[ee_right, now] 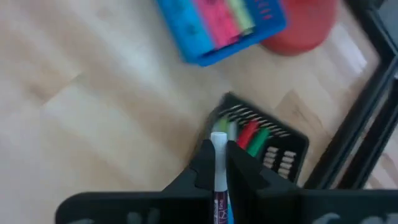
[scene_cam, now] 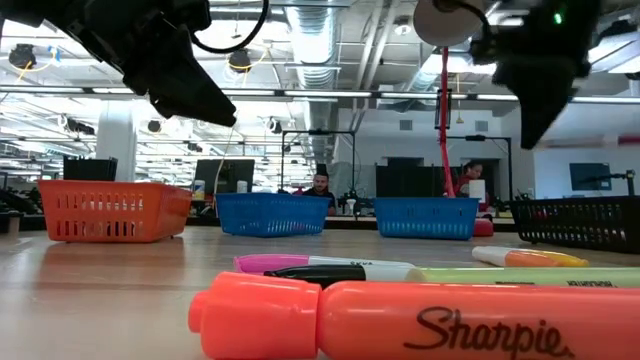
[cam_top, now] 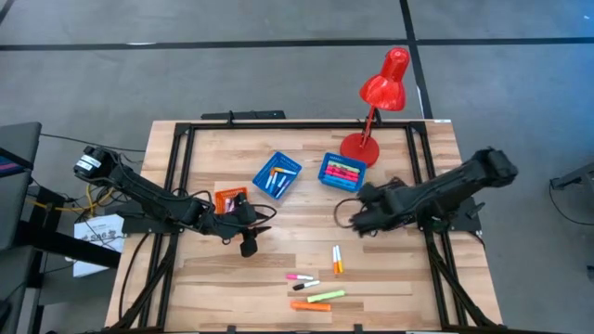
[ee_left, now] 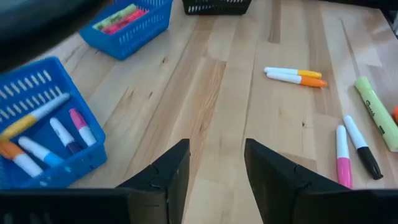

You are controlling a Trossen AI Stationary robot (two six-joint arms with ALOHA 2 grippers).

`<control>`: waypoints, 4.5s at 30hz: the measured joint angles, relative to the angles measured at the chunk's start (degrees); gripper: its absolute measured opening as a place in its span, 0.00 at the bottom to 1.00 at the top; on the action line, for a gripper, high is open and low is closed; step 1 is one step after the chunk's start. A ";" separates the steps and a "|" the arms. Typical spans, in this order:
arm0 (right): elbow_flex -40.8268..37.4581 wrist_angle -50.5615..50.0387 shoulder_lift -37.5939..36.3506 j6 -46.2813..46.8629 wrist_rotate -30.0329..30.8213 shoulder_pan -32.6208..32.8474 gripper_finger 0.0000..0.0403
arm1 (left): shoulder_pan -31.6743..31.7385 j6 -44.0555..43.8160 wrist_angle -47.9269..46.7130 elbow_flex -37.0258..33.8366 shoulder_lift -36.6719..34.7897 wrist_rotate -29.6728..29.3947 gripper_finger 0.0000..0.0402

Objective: Pick & Place Markers
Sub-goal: Put the small violet marker pen into the black bin, then put the small yellow highlighter pen into the left blue bin

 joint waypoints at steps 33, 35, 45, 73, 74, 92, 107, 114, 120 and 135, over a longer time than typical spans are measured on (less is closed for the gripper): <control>-20.41 32.48 -16.29 -2.46 1.71 -5.69 0.36 | 1.90 3.55 6.48 0.02 0.00 0.02 0.37; -19.87 39.62 -16.24 -4.98 -0.67 -4.63 0.37 | 1.90 3.36 6.52 0.02 0.00 0.02 0.37; -19.77 52.97 -12.24 -3.41 -8.26 4.84 0.36 | 1.90 0.14 6.59 0.02 0.00 0.02 0.37; 2.96 38.63 19.18 9.09 -21.50 11.78 0.35 | 9.32 5.30 14.41 0.02 0.02 0.00 0.37; 4.34 37.70 20.27 9.07 -21.54 11.70 0.35 | 9.91 5.30 14.44 0.02 0.02 0.00 0.37; 6.62 36.64 26.53 5.50 -21.71 8.50 0.18 | 11.58 5.29 15.61 0.02 0.02 0.04 0.37; 6.32 38.63 26.62 -4.48 -18.71 7.39 0.12 | 10.69 5.08 15.50 0.02 0.02 10.30 0.37; 7.94 40.01 26.99 -9.16 -11.99 4.10 0.08 | 8.53 5.17 15.48 0.02 0.02 10.34 0.37; 13.80 40.72 26.86 -19.74 -6.10 -0.09 0.12 | 6.61 5.12 15.64 0.02 0.01 10.44 0.37; 20.64 61.96 28.72 -40.61 -1.54 -22.82 0.13 | -4.78 5.30 16.83 -0.02 -10.84 14.63 0.37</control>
